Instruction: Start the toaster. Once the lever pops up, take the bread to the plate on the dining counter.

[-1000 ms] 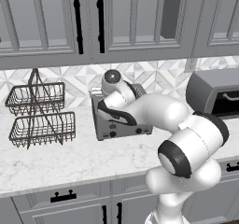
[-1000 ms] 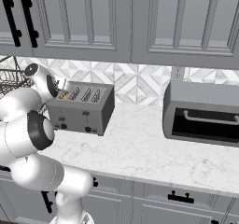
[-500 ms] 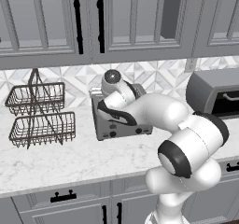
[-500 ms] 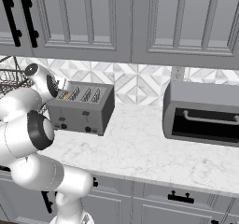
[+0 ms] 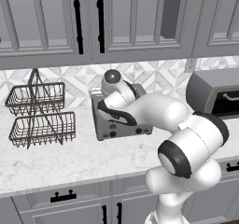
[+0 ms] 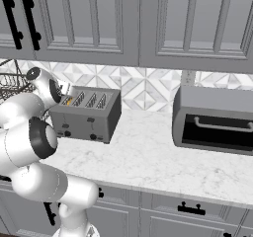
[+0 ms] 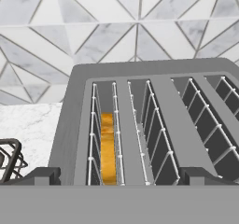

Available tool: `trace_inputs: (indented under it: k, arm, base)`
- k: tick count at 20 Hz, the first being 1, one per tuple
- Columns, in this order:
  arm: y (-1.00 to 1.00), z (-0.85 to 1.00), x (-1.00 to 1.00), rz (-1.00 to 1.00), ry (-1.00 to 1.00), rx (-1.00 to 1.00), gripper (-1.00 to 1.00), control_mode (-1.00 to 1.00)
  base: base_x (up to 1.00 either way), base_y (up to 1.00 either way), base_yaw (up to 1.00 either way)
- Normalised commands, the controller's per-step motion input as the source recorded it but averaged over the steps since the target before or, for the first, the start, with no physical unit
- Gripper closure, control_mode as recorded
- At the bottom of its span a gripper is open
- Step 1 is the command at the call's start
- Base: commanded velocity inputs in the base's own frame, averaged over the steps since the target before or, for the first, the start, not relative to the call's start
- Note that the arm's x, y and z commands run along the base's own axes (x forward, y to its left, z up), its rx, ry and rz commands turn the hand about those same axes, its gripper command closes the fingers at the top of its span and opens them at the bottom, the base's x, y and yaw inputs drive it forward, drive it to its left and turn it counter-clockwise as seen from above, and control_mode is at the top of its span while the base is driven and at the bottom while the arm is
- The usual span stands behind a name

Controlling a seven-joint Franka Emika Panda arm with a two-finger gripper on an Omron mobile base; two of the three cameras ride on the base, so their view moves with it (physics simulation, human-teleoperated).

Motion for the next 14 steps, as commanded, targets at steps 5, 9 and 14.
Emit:
trace_inputs:
  k: [5, 9, 14]
  arm:
    - [0.00, 0.00, 0.00, 0.00, 0.00, 0.00, -1.00, -1.00]
    - [0.00, 0.00, 0.00, 0.00, 0.00, 0.00, -1.00, -1.00]
    - [0.00, 0.00, 0.00, 0.00, 0.00, 0.00, -1.00, -1.00]
  base:
    - [0.00, 0.00, 0.00]
    - [0.00, 0.00, 0.00]
    - [0.00, 0.00, 0.00]
